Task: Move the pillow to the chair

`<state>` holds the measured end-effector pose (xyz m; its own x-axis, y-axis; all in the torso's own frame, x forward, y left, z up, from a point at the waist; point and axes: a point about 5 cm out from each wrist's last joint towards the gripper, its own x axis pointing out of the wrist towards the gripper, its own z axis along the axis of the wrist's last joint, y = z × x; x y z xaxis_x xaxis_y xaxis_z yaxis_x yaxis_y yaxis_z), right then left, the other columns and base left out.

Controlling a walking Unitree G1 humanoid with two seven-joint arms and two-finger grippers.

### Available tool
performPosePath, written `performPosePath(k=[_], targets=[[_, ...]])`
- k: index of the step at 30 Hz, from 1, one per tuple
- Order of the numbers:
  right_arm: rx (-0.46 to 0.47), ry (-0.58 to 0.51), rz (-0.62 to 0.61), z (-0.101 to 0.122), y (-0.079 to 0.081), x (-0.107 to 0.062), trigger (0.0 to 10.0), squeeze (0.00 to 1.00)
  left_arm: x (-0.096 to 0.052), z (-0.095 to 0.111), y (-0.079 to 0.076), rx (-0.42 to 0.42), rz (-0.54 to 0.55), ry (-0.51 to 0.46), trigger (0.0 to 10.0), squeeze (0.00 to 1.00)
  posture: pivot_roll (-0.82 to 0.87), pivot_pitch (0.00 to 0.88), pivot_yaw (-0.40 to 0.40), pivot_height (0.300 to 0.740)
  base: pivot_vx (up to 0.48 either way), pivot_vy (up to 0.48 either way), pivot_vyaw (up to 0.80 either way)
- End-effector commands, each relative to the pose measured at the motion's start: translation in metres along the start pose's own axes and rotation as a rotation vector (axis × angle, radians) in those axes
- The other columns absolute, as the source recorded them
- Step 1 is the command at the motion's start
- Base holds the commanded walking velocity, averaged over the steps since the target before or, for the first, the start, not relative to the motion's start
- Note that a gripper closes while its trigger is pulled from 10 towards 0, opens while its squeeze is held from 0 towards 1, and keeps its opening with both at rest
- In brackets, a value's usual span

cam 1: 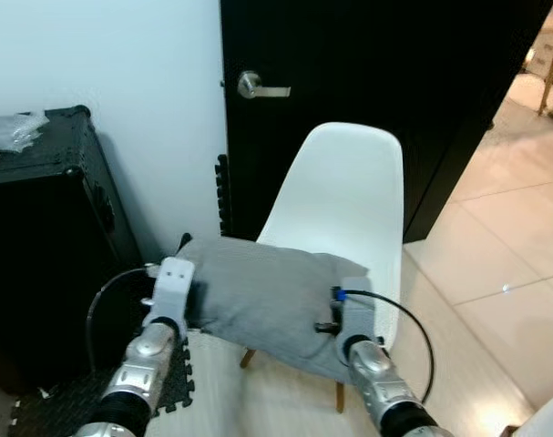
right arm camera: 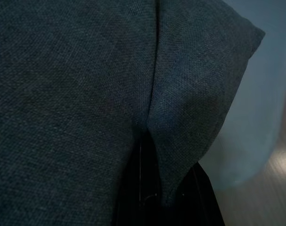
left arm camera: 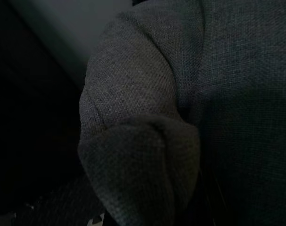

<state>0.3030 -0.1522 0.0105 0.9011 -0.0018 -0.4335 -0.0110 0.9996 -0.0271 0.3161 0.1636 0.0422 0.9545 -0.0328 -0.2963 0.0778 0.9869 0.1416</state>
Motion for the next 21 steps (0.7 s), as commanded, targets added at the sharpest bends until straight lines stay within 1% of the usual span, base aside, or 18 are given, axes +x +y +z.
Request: performPosePath(k=[1, 9, 14, 21], targets=[[0.001, -0.024, -0.017, 0.0057, -0.0041, 0.0012, 10.0, 0.0, 0.0009, 0.0056, -0.0066, 0.011, -0.022, -0.023, 10.0, 0.0, 0.0, 0.039, 0.006, 0.74, 0.3, 0.0, -0.8], [0.011, -0.021, -0.039, 0.0053, -0.0074, 0.0009, 10.0, 0.0, 0.0006, 0.0066, -0.0077, 0.014, -0.027, -0.026, 10.0, 0.0, 0.0, 0.039, 0.01, 0.74, 0.304, 0.0, -0.8], [-0.005, -0.02, -0.047, 0.0049, -0.0087, 0.0007, 10.0, 0.0, 0.0007, 0.0069, -0.0092, 0.015, -0.033, -0.028, 10.0, 0.0, 0.0, 0.042, 0.013, 0.74, 0.304, 0.0, 0.0], [0.006, -0.027, -0.046, 0.0065, -0.0085, 0.001, 10.0, 0.0, 0.0004, 0.0073, -0.0091, 0.014, -0.032, -0.028, 10.0, 0.0, 0.0, 0.046, 0.011, 0.74, 0.302, 0.0, 0.0]])
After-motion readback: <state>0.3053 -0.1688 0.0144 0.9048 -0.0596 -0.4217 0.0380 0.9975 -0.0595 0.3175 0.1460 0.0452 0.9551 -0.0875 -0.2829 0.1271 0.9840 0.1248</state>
